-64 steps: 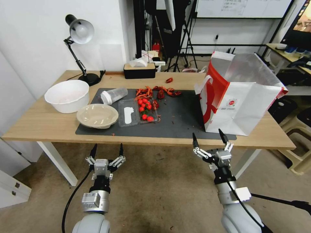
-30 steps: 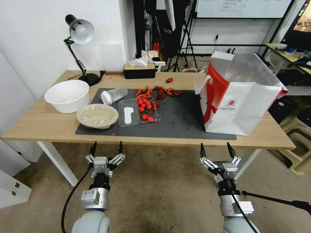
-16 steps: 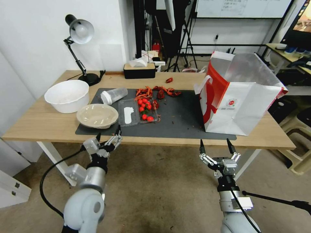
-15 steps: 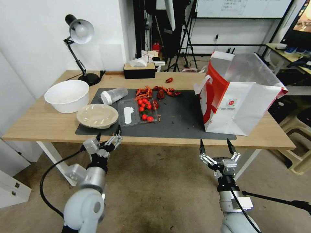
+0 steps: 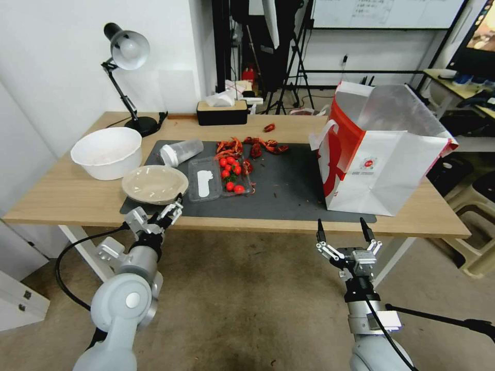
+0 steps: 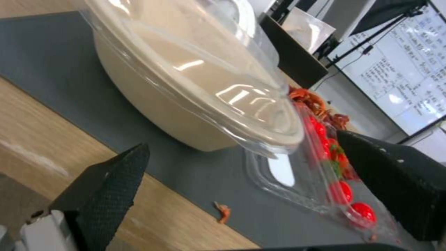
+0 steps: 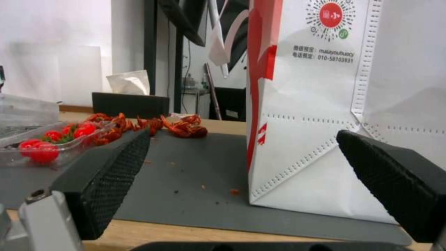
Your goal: Pick up the trash from the table and place it into the takeout bag.
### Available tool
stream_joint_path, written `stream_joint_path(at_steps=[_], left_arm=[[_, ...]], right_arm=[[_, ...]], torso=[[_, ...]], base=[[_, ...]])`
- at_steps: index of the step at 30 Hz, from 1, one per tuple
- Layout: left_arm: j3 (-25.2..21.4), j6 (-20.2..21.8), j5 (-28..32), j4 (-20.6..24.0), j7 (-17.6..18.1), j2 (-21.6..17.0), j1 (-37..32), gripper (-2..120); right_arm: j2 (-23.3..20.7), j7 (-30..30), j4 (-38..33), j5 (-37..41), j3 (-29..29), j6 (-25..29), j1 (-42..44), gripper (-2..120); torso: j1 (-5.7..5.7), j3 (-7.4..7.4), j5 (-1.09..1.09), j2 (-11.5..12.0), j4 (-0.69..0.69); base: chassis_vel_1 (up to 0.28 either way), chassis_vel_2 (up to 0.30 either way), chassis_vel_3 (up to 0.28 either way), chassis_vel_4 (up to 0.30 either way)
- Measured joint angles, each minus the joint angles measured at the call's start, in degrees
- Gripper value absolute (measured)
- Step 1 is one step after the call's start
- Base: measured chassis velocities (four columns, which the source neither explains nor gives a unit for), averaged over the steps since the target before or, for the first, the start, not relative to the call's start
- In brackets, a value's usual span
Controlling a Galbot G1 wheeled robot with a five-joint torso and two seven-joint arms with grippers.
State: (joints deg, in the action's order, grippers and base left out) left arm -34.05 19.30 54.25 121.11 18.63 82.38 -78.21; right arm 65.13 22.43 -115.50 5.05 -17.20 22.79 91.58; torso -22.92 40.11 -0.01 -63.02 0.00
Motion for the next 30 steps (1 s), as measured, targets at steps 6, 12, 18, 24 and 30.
stream_joint_path(at_steps=[6, 12, 18, 24, 30], left_arm=[[-0.2, -0.6, 0.3, -1.6, 0.3, -0.7, 1.2, 97], [-0.3, -1.4, 0.7, -3.2, 0.4, -1.4, 2.5, 87], [-0.4, -1.8, 1.1, -4.1, 0.4, -1.9, 3.4, 72], [-0.7, -1.8, 1.6, -4.9, 0.7, -3.0, 3.9, 47], [-0.9, -1.8, 1.9, -5.7, 0.7, -3.5, 4.2, 24]], right_arm=[[0.1, 0.2, -0.2, -0.3, 0.2, -0.3, -0.1, 100], [0.3, 0.4, -0.2, -0.6, 0.3, -0.5, -0.2, 100], [0.4, 0.4, -0.2, -0.8, 0.3, -0.5, -0.1, 100], [0.6, 0.5, 0.0, -1.1, 0.3, -0.6, -0.1, 100], [0.7, 0.6, 0.0, -1.3, 0.3, -0.6, 0.0, 100]], torso=[[0.00, 0.00, 0.01, 0.0, 0.00], [0.00, 0.00, 0.01, 0.0, 0.00], [0.00, 0.00, 0.01, 0.0, 0.00], [0.00, 0.00, 0.01, 0.0, 0.00], [0.00, 0.00, 0.01, 0.0, 0.00]], base=[[0.000, 0.000, 0.000, 0.000], [0.000, 0.000, 0.000, 0.000], [0.000, 0.000, 0.000, 0.000], [0.000, 0.000, 0.000, 0.000], [0.000, 0.000, 0.000, 0.000]])
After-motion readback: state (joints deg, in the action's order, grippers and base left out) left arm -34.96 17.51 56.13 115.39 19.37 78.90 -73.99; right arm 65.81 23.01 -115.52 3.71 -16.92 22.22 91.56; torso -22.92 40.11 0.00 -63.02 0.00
